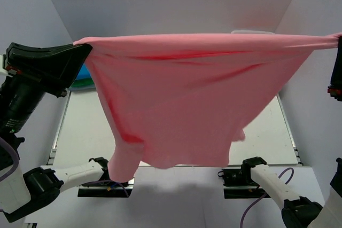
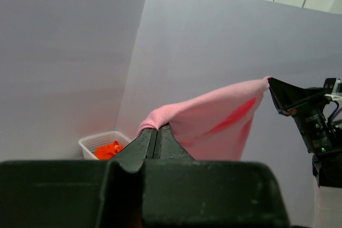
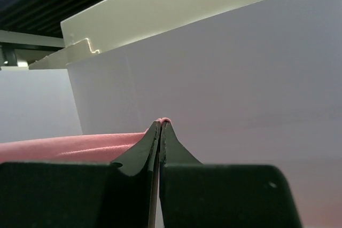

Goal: Fold and stack the t-shirts
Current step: Flatten out the tshirt

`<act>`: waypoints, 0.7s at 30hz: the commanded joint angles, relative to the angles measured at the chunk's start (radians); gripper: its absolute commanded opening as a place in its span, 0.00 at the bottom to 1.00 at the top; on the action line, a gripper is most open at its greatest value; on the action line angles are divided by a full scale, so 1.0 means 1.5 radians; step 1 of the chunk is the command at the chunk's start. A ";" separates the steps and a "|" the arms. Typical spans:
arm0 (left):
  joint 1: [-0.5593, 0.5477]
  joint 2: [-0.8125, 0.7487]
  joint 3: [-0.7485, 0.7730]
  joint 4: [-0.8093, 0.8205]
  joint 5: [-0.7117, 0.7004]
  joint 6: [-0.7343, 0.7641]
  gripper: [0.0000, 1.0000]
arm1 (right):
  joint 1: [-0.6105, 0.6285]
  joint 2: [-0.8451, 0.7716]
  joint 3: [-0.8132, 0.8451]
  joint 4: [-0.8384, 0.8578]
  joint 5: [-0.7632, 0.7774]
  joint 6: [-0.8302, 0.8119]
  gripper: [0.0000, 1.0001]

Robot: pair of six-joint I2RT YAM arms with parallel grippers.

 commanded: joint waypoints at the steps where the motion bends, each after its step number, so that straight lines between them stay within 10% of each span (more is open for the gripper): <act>1: 0.005 0.010 -0.031 0.011 -0.063 0.011 0.00 | -0.001 0.021 -0.025 0.046 -0.024 -0.016 0.00; 13: 0.011 0.205 -0.291 0.027 -0.513 0.003 0.02 | -0.001 0.214 -0.310 0.106 0.087 0.049 0.00; 18: 0.106 0.379 -0.380 0.000 -0.537 -0.108 0.13 | -0.003 0.377 -0.419 0.152 0.119 0.086 0.00; 21: 0.167 0.507 -0.340 -0.016 -0.493 -0.131 0.62 | 0.000 0.501 -0.378 0.110 0.109 0.074 0.00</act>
